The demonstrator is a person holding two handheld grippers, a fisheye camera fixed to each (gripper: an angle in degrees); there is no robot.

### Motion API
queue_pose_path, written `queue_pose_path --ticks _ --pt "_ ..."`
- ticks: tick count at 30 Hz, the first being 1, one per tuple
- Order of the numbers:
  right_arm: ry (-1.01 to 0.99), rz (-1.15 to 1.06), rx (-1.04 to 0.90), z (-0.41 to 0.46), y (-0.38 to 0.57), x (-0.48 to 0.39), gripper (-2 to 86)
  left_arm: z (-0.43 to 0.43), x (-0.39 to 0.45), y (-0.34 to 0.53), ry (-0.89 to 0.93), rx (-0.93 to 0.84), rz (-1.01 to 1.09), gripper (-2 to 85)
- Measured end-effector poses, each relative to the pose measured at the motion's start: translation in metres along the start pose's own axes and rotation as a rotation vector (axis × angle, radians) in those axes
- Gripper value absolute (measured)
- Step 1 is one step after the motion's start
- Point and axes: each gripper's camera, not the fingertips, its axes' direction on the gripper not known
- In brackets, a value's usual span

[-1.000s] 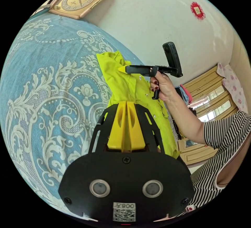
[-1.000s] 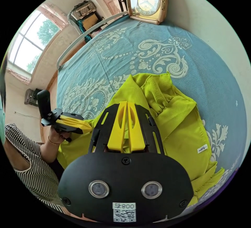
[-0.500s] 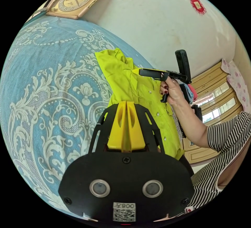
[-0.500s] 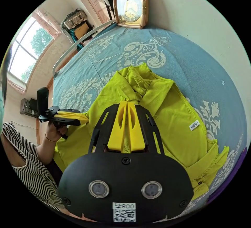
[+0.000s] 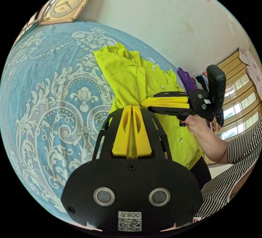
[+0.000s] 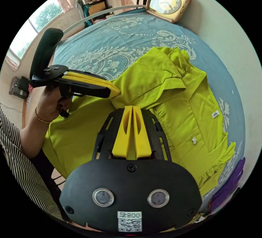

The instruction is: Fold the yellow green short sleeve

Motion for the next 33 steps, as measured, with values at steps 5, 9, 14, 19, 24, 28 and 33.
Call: queue_pose_path --ticks 5,9,14,19,24,28,33 --pt "0.148 -0.029 0.055 -0.001 0.036 -0.035 0.2 -0.009 0.035 -0.001 -0.080 -0.037 0.037 0.2" --pt "0.073 0.086 0.025 -0.015 0.057 -0.028 0.2 -0.044 0.065 0.008 -0.182 0.086 0.056 0.2" --pt "-0.088 0.217 0.077 -0.038 0.123 -0.014 0.2 -0.031 0.090 0.005 -0.256 -0.080 0.087 0.2" --pt "-0.128 0.298 0.074 -0.058 0.208 -0.010 0.2 -0.068 0.130 0.025 -0.252 -0.082 0.169 0.2" --pt "-0.107 0.365 -0.007 -0.061 0.302 -0.018 0.2 -0.061 0.143 0.049 -0.324 -0.218 0.218 0.2" --pt "-0.133 0.424 -0.040 -0.057 0.359 -0.017 0.2 -0.113 0.149 0.060 -0.232 -0.213 0.192 0.3" --pt "-0.153 0.475 0.049 -0.099 0.436 -0.014 0.2 -0.175 0.123 0.112 -0.065 -0.202 0.038 0.9"
